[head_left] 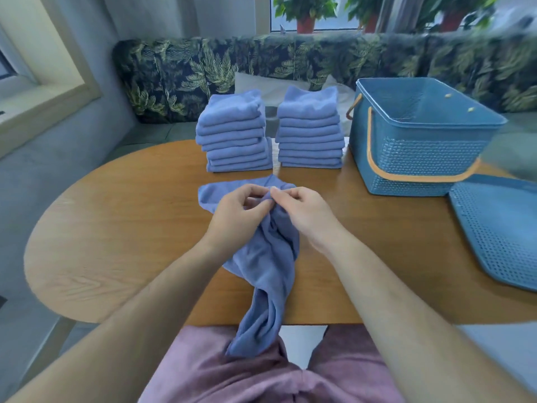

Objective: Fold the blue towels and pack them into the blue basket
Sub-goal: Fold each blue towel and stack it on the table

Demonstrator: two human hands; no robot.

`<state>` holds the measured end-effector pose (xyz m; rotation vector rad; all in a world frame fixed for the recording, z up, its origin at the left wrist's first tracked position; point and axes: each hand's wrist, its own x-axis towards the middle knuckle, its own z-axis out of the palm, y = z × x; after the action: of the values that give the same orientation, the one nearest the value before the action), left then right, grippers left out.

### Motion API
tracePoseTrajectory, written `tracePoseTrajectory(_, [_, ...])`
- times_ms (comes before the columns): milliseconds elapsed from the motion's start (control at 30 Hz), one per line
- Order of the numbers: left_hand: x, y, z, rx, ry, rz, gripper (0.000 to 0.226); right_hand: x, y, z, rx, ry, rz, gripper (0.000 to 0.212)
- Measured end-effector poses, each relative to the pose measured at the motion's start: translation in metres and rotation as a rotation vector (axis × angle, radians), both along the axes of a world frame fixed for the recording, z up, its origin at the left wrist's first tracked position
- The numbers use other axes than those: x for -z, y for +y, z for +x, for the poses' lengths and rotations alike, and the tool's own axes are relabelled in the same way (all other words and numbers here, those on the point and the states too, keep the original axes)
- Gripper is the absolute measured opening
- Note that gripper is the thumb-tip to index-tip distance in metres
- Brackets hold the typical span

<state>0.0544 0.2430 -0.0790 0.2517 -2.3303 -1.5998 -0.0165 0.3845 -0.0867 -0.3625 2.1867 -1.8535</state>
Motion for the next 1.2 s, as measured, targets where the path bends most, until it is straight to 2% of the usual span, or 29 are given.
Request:
tracePoseTrajectory(67, [0.001, 0.002, 0.003, 0.033, -0.003, 0.072, 0.016, 0.006, -0.004, 0.002, -0.064, -0.033, -0.031, 0.019])
tracePoseTrajectory(167, [0.002, -0.010, 0.009, -0.005, -0.027, 0.119, 0.025, 0.010, -0.003, 0.002, 0.009, -0.040, -0.015, 0.019])
tracePoseTrajectory(333, [0.003, -0.013, 0.015, 0.020, -0.021, 0.114, 0.014, 0.010, -0.008, 0.009, -0.043, -0.084, -0.046, 0.028])
tracePoseTrajectory(467, [0.000, -0.011, 0.013, 0.024, -0.005, 0.121, 0.020, 0.010, -0.006, 0.009, 0.019, -0.019, -0.023, 0.012])
tracePoseTrajectory(567, [0.004, -0.016, 0.010, -0.112, -0.041, 0.074, 0.018, 0.007, 0.001, 0.006, 0.075, -0.064, -0.076, 0.010])
tracePoseTrajectory(667, [0.012, -0.022, 0.007, -0.191, -0.161, -0.068, 0.008, 0.008, 0.008, 0.003, 0.071, -0.092, -0.110, 0.010])
tracePoseTrajectory(767, [0.022, -0.026, 0.003, -0.116, -0.360, -0.167, 0.035, 0.011, 0.009, 0.003, 0.041, -0.082, -0.104, 0.010])
tracePoseTrajectory(833, [0.021, -0.023, 0.003, -0.056, -0.463, -0.172, 0.040, 0.014, 0.009, 0.004, 0.025, -0.084, -0.107, 0.009])
tracePoseTrajectory(1000, [0.018, -0.023, -0.003, 0.045, -0.454, -0.024, 0.027, 0.017, 0.008, 0.007, -0.016, -0.083, -0.121, 0.010])
tracePoseTrajectory(1100, [0.022, -0.023, -0.008, -0.005, -0.363, 0.101, 0.023, 0.017, 0.008, 0.006, -0.016, -0.069, -0.136, 0.008])
tracePoseTrajectory(1200, [0.022, -0.025, -0.010, -0.077, -0.247, 0.262, 0.016, 0.015, 0.010, 0.005, 0.032, -0.052, -0.185, 0.015])
